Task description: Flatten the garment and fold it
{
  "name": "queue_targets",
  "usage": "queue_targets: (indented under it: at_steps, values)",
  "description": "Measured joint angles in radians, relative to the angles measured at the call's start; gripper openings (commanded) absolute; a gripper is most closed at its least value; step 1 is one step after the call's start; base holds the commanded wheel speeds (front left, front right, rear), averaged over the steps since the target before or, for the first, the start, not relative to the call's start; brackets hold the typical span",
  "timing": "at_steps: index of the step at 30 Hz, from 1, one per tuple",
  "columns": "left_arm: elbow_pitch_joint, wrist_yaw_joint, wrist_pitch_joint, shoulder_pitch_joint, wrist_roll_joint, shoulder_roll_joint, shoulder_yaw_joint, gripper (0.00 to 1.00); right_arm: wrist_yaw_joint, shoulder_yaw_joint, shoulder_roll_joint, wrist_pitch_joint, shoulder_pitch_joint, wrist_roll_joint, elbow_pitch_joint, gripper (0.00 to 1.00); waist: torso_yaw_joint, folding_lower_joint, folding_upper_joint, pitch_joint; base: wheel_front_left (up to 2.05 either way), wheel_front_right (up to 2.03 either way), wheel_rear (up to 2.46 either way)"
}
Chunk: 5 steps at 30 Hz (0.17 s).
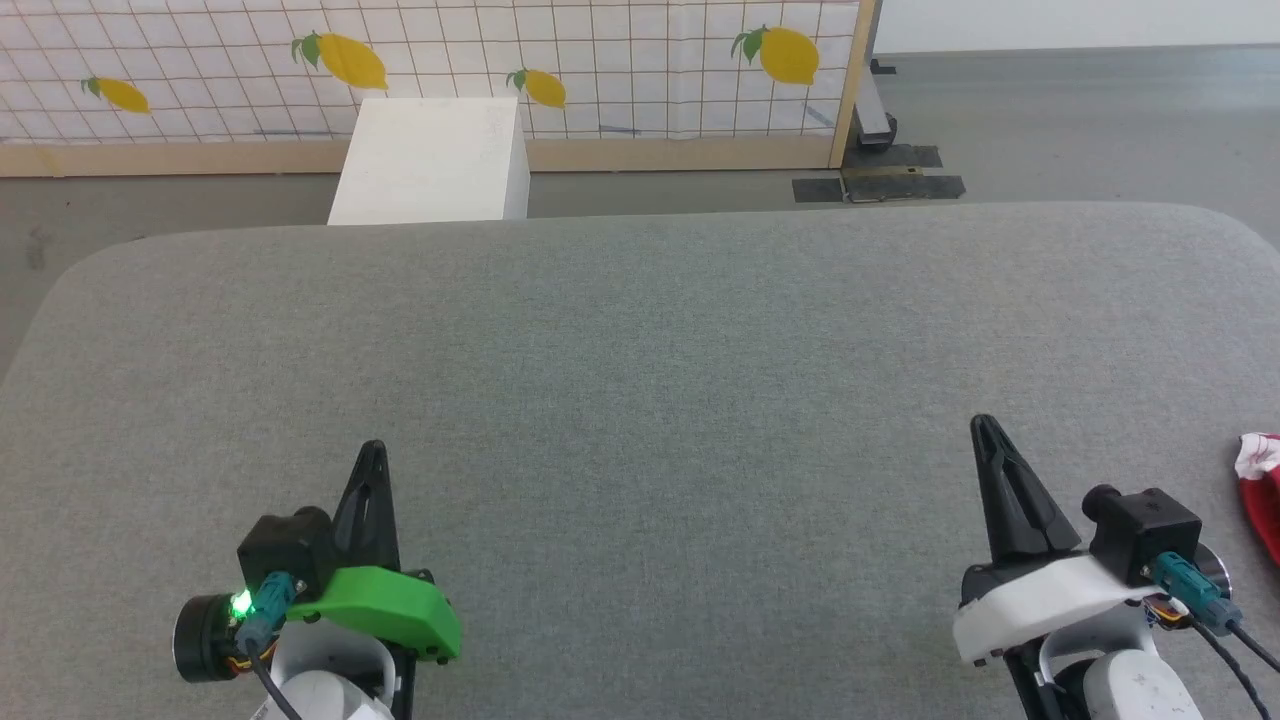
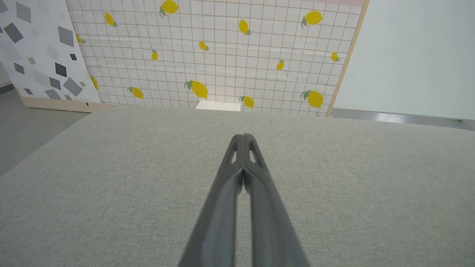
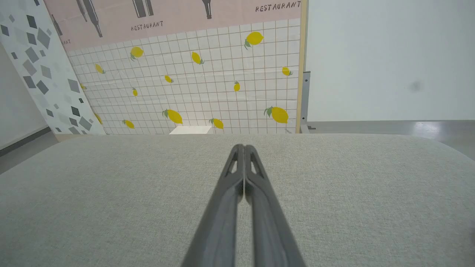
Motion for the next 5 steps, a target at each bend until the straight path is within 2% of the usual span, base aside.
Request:
queue_targets:
  at_steps: [5]
  values:
    - [-0.010,-0.001,0.009,0.000,0.007,0.000,0.002,0.00,0.000,-0.001,0.000,0.012,0.005,-0.010,-0.008,0.00,0.001,0.0000,0.0000,-0.002,0.00,0.00,0.00]
